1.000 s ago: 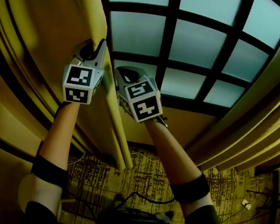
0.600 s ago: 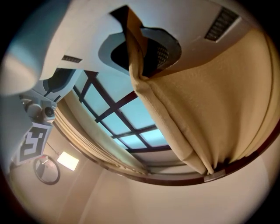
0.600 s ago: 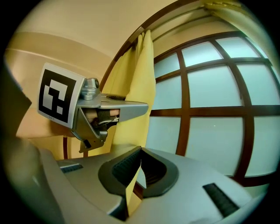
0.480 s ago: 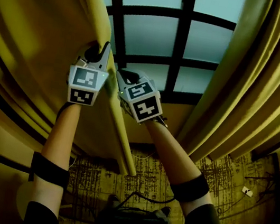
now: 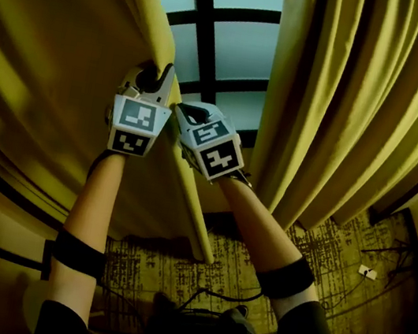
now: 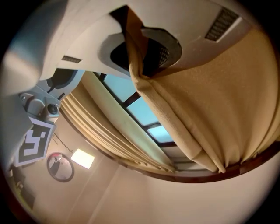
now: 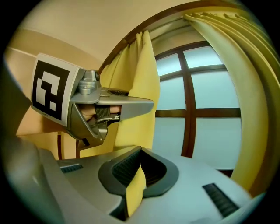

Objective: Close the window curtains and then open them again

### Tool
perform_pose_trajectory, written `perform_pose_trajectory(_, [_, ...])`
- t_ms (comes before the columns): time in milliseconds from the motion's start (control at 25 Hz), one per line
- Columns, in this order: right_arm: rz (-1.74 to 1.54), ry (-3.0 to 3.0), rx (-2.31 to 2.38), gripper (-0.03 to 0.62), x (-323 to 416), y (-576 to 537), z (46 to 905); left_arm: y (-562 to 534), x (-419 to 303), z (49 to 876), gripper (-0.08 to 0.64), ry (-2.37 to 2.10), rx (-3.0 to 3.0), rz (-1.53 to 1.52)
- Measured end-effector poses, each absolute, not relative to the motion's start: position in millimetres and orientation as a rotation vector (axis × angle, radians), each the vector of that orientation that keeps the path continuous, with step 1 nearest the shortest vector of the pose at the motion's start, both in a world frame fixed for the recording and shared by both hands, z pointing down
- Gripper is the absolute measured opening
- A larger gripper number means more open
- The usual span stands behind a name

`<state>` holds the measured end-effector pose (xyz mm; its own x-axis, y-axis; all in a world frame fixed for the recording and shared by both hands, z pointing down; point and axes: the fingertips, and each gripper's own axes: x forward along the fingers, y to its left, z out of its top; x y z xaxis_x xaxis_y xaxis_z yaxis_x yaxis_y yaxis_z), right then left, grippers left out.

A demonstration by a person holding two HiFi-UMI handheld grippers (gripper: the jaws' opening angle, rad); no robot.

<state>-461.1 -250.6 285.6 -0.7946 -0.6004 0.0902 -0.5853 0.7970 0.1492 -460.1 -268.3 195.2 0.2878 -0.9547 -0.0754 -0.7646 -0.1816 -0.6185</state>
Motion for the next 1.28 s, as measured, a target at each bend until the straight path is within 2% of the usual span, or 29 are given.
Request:
perform_pose_trajectory(560, [-0.164, -2.789, 1.034, 0.005, -299, -276, 282, -291, -297, 185, 0.028, 1.454, -2.12, -0.389])
perform_pose_trajectory(1280, [-0.159, -2.713, 1.15, 0.005, -279, -327, 289, -338, -271, 182, 0.028, 1.32, -2.172, -0.321])
